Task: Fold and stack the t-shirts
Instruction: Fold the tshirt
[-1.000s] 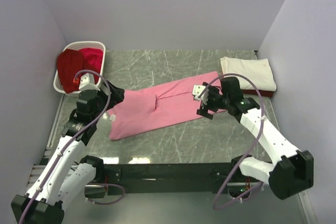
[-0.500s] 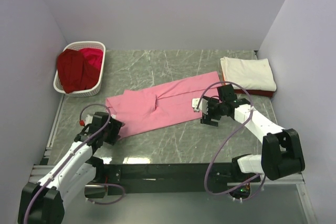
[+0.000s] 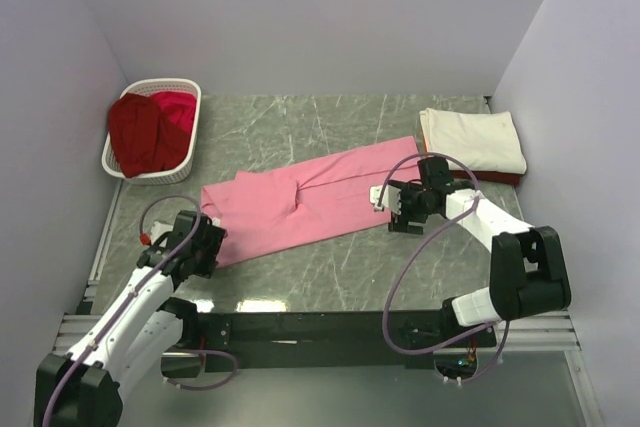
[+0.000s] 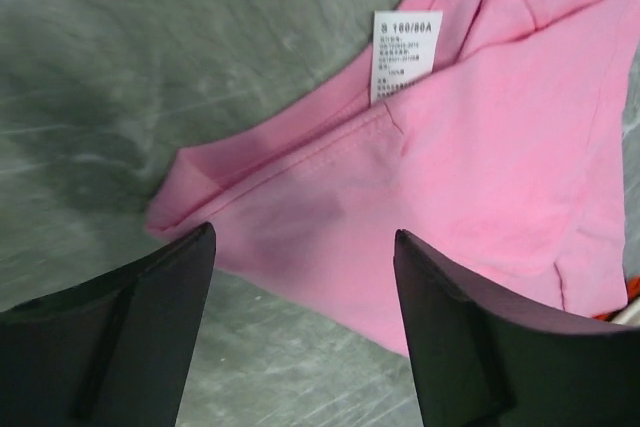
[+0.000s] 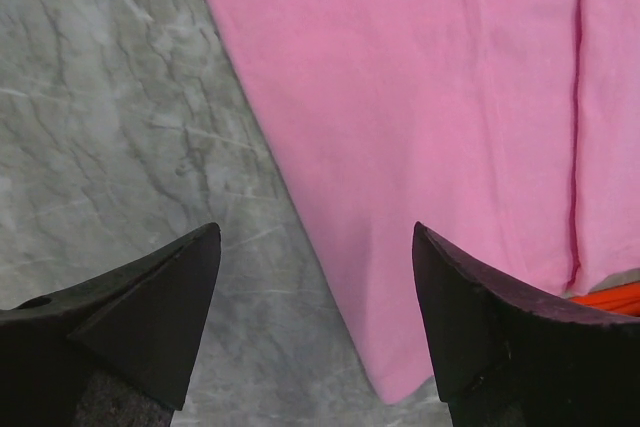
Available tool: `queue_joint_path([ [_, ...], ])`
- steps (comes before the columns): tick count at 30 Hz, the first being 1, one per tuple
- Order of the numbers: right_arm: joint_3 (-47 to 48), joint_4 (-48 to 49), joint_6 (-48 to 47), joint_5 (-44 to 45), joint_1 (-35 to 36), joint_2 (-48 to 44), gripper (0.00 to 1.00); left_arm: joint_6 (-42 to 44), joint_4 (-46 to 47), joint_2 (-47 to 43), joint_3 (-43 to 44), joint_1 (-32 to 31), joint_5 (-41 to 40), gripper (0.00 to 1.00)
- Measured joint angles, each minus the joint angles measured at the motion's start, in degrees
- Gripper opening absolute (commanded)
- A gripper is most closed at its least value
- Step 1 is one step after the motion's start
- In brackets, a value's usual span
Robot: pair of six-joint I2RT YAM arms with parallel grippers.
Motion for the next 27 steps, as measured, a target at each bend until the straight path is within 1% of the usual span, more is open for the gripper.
queue_joint_path([
  [4, 0.8, 0.0, -3.0, 1.7, -0.2, 3.0, 0.8, 0.0, -6.2, -2.4, 2.2, 0.0, -3.2, 0.81],
  [7, 1.3, 0.2, -3.9, 3.1, -0.2, 5.6, 0.78, 0.5, -8.3, -2.6, 2.7, 0.0, -3.3, 0.83],
  [10, 1.9, 0.7, -4.4, 4.3, -0.2, 7.0, 0.72, 1.9, -9.0, -3.3, 2.7, 0.0, -2.1, 0.84],
  [13, 3.0, 1.0, -4.9, 5.2, -0.2, 8.4, 0.59, 3.6, -9.6, -4.3, 2.8, 0.0, -0.2, 0.84],
  [14, 3.3, 1.1, -4.9, 5.6, -0.1, 8.9, 0.49, 4.1, -10.0, -4.5, 3.0, 0.0, 0.7, 0.84],
  [16, 3.8, 1.3, -5.0, 6.3, -0.1, 9.7, 0.39, 4.1, -10.5, -4.6, 3.2, 0.0, 2.1, 0.83],
  [17, 3.8, 1.4, -5.0, 6.4, -0.1, 10.1, 0.31, 4.1, -11.0, -4.7, 3.2, 0.0, 3.1, 0.83],
  [19, 3.9, 1.3, -4.9, 6.6, 0.0, 10.4, 0.22, 3.8, -11.6, -4.8, 3.1, 0.0, 5.0, 0.82],
  [20, 3.9, 1.2, -4.9, 6.7, 0.1, 10.5, 0.13, 3.5, -11.5, -4.9, 2.8, 0.0, 5.9, 0.82],
  [24, 3.5, 1.4, -5.0, 6.9, 0.1, 10.3, 0.01, 2.1, -11.0, -4.0, 0.5, 0.0, 7.4, 0.78],
  [27, 3.1, 1.5, -5.0, 6.9, 0.1, 10.0, 0.0, 0.7, -9.9, -1.1, -0.5, 0.0, 7.7, 0.72],
])
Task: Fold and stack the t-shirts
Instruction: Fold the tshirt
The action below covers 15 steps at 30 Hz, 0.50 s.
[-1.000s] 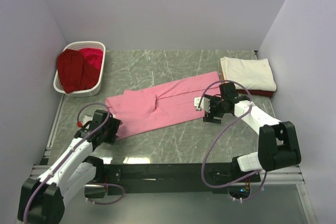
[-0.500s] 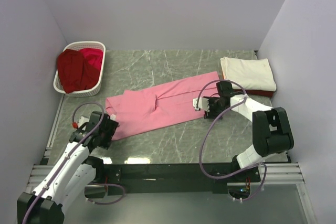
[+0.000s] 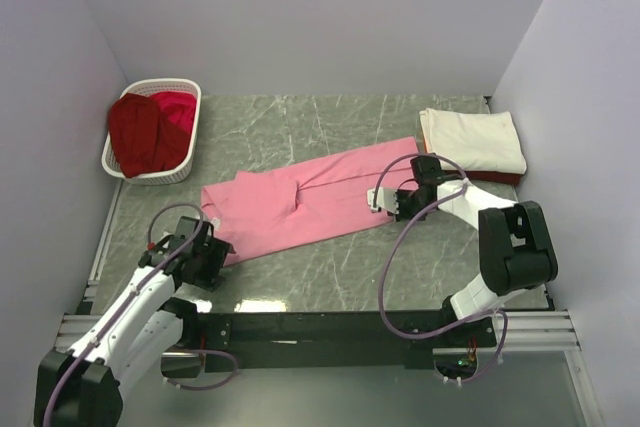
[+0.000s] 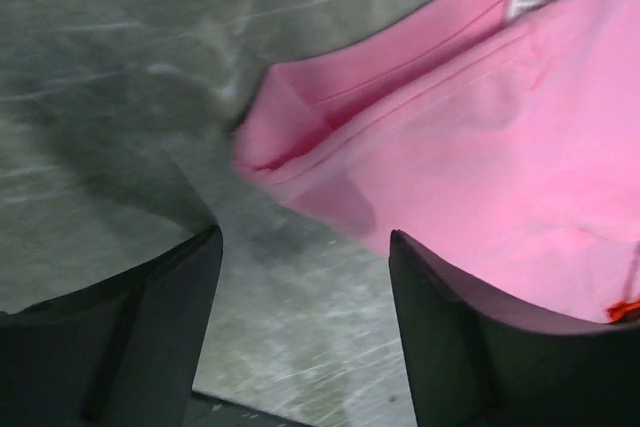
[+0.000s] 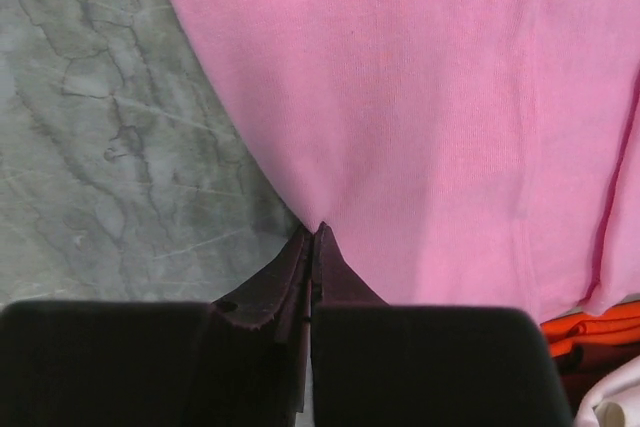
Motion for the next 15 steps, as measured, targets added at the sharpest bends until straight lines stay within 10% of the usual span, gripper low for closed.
queue_joint_path([
  [8, -2.3, -2.4, -0.5, -0.5, 0.5, -3.2, 0.0, -2.7, 10.2, 8.2, 0.2, 0.0, -1.9, 0.27],
  [15, -7.9, -9.8, -2.8, -1.5, 5.0, -13.7, 0.0, 0.9, 11.8, 9.8, 1.6, 0.9, -10.1, 0.18],
])
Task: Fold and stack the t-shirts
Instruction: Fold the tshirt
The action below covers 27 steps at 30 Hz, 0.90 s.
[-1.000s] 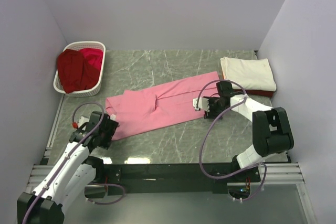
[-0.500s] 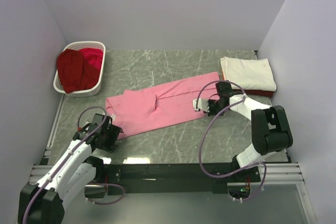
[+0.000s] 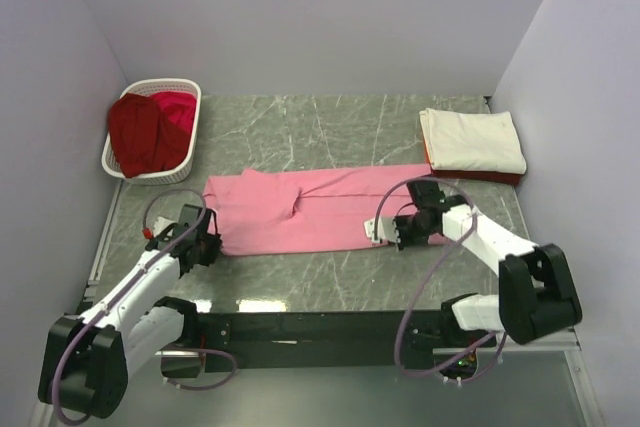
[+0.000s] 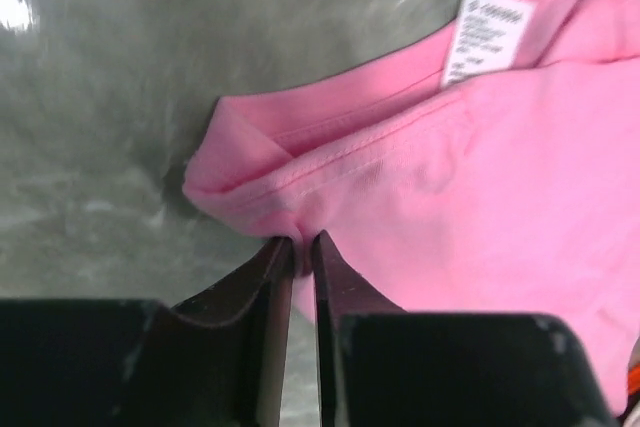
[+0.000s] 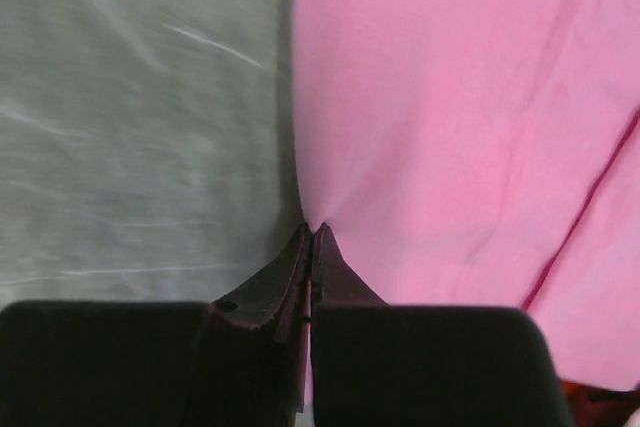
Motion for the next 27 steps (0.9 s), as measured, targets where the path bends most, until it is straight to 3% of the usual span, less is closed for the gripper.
queue_joint_path([
  [6, -4.3, -5.9, 3.2, -0.7, 13.6, -8.4, 0.0, 7.7, 3.3, 7.7, 7.3, 5.9, -2.7, 0.2],
  [8, -5.1, -7.3, 5.7, -1.8, 18.3, -9.6, 0.12, 10.6, 5.9, 12.0, 9.4, 7.7, -1.9, 0.21],
  [10, -5.6, -8.2, 8.9, -2.5, 21.8, -10.7, 0.36, 13.4, 7.3, 15.1, 11.0, 8.6, -0.8, 0.26],
  [11, -5.6, -8.8, 10.5, -2.8, 23.1, -11.2, 0.38, 15.5, 7.8, 16.6, 11.9, 8.9, 0.5, 0.29],
  [15, -3.2, -10.8, 18.0, -3.7, 24.5, -12.6, 0.44, 22.8, 8.1, 16.9, 14.5, 9.7, 4.8, 0.66],
  [16, -1.2, -11.0, 20.3, -4.0, 24.4, -12.2, 0.45, 24.5, 8.0, 16.3, 15.1, 9.8, 5.5, 0.69],
  [21, 17.1, -8.7, 34.1, -8.2, 21.3, -0.6, 0.47, 34.2, 5.8, 9.0, 19.6, 9.9, 9.5, 0.75],
  [23, 25.9, -6.2, 40.9, -10.8, 19.9, 8.0, 0.47, 39.5, 6.0, 4.0, 20.9, 9.9, 11.6, 0.9],
  [27, 44.9, -3.1, 55.3, -15.2, 16.9, 27.1, 0.56, 48.0, 7.3, -5.6, 21.5, 9.9, 15.6, 0.9],
])
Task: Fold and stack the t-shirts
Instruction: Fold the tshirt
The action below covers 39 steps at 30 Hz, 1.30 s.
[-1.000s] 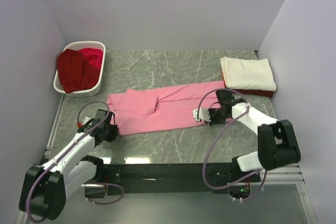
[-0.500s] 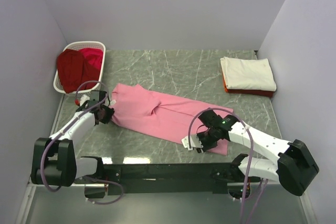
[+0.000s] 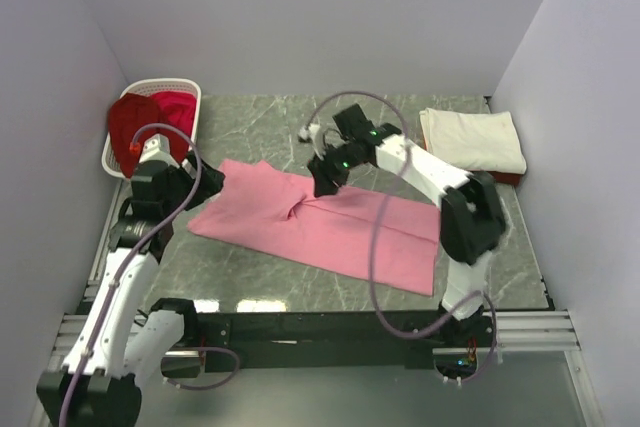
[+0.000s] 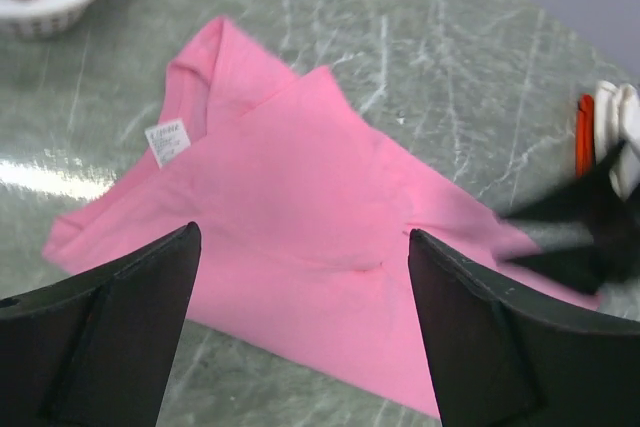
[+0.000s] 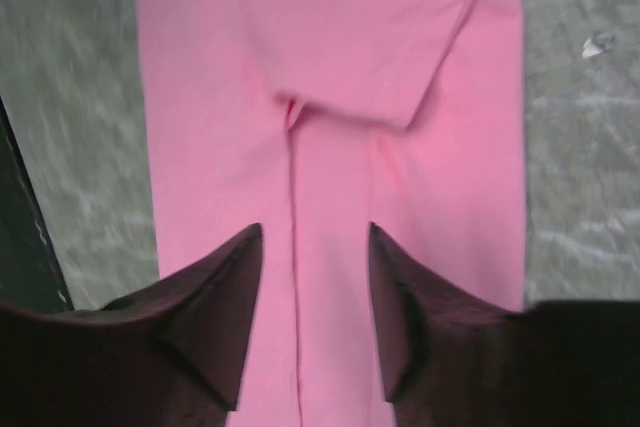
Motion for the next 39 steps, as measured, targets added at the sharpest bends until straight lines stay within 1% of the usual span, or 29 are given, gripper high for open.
queue_joint_path([
  [3, 13.6, 1.7, 10.2, -1.4, -1.2, 13.7, 0.61, 5.4, 0.8, -4.3, -0.1, 0.0, 1.2, 0.9],
  [5, 20.4, 2.8, 16.2, -1.1, -1.8, 20.9, 0.63, 8.6, 1.5, -6.3, -0.9, 0.0, 1.3, 0.89],
  [9, 32.0, 2.8, 25.6, 0.4, -2.2, 32.3, 0.64, 12.8, 2.6, -8.7, -4.0, 0.0, 2.0, 0.89],
  [12, 39.2, 2.3, 30.3, 1.8, -2.2, 38.6, 0.64, 14.5, 3.1, -9.1, -4.8, 0.0, 2.7, 0.9],
  [14, 42.0, 1.9, 32.2, 2.4, -2.2, 41.0, 0.64, 15.1, 3.3, -9.5, -5.0, 0.0, 2.9, 0.89],
  [18, 44.1, 0.5, 34.1, 2.4, -2.1, 42.1, 0.64, 16.0, 3.9, -9.6, -5.0, 0.0, 3.2, 0.89],
  [25, 44.6, -1.6, 33.9, 0.5, -0.9, 42.8, 0.59, 16.3, 4.0, -9.6, -5.0, 0.0, 3.3, 0.89],
  [26, 44.8, -2.1, 33.8, 0.4, -0.4, 42.8, 0.58, 16.3, 4.0, -9.6, -5.0, 0.0, 3.3, 0.89],
  [27, 44.9, -2.6, 33.8, 0.4, 0.0, 42.9, 0.51, 16.3, 4.0, -9.6, -5.0, 0.0, 3.3, 0.89],
  [28, 44.9, -3.0, 33.8, 0.4, 0.5, 42.9, 0.47, 16.3, 4.0, -9.6, -5.0, 0.0, 3.3, 0.89],
  [33, 44.9, -3.7, 35.7, 1.7, 1.8, 43.5, 0.0, 16.3, 4.0, -9.7, -5.0, 0.0, 3.3, 0.89],
  [39, 45.0, -2.1, 41.3, 4.0, -0.1, 43.7, 0.0, 16.3, 4.3, -10.0, -5.0, 0.0, 3.5, 0.89],
])
